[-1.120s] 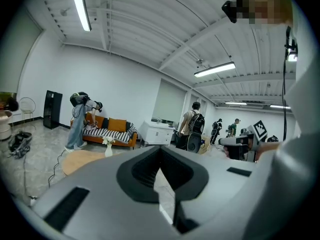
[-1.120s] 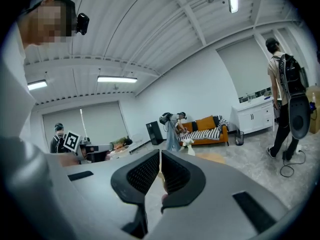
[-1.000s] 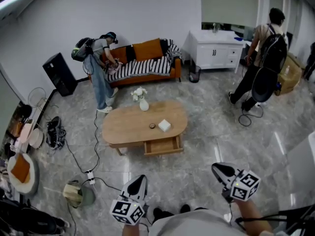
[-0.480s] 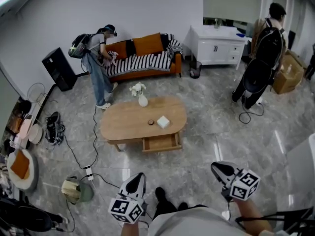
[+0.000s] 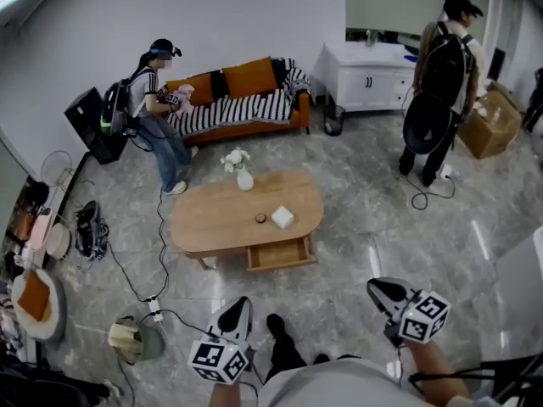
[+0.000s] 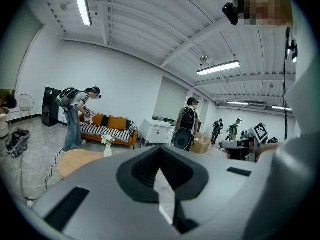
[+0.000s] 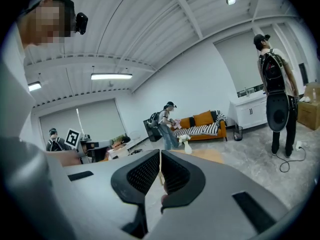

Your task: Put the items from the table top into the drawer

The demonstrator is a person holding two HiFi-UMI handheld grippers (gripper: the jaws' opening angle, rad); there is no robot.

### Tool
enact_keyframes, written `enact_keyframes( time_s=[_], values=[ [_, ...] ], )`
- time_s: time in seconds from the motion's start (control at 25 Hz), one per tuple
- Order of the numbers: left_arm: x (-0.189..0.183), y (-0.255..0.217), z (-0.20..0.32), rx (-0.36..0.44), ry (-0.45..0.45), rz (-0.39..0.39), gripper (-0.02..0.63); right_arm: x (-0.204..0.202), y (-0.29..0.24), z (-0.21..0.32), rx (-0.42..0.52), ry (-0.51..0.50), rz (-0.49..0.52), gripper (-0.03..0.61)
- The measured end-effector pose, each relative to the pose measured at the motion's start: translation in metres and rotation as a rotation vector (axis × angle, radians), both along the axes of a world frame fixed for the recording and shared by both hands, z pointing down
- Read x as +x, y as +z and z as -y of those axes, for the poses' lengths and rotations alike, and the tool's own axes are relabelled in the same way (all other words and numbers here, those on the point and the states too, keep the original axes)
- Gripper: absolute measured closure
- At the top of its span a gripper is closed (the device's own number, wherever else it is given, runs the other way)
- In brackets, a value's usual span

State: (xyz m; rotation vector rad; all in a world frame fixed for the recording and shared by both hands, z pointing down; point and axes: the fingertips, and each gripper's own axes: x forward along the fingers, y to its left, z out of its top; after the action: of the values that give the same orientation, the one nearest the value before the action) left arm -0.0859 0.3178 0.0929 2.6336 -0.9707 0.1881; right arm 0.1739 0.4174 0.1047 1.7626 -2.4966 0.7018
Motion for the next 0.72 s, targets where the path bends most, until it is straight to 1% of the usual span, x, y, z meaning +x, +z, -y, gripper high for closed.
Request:
enact_keyframes(
  time_s=[0.32, 0.48, 0.72],
  values=[
    [0.001, 0.006, 0.069, -0.033, 0.032, 0.006, 0.615, -0.005, 0.000, 0.059, -0.016, 0.022, 0.001, 0.541],
    [0.006, 0.008, 0.103, -0.051, 0.072, 0.012, 0.615, -0.007, 0.001, 0.091, -0.034, 0.037, 0.008, 0.541],
    [0.000, 0.021, 0.159, -0.041, 0.137, 0.052, 0.615, -0.020, 0.007, 0.141, -0.039, 0.060, 0.044, 0.541]
  ],
)
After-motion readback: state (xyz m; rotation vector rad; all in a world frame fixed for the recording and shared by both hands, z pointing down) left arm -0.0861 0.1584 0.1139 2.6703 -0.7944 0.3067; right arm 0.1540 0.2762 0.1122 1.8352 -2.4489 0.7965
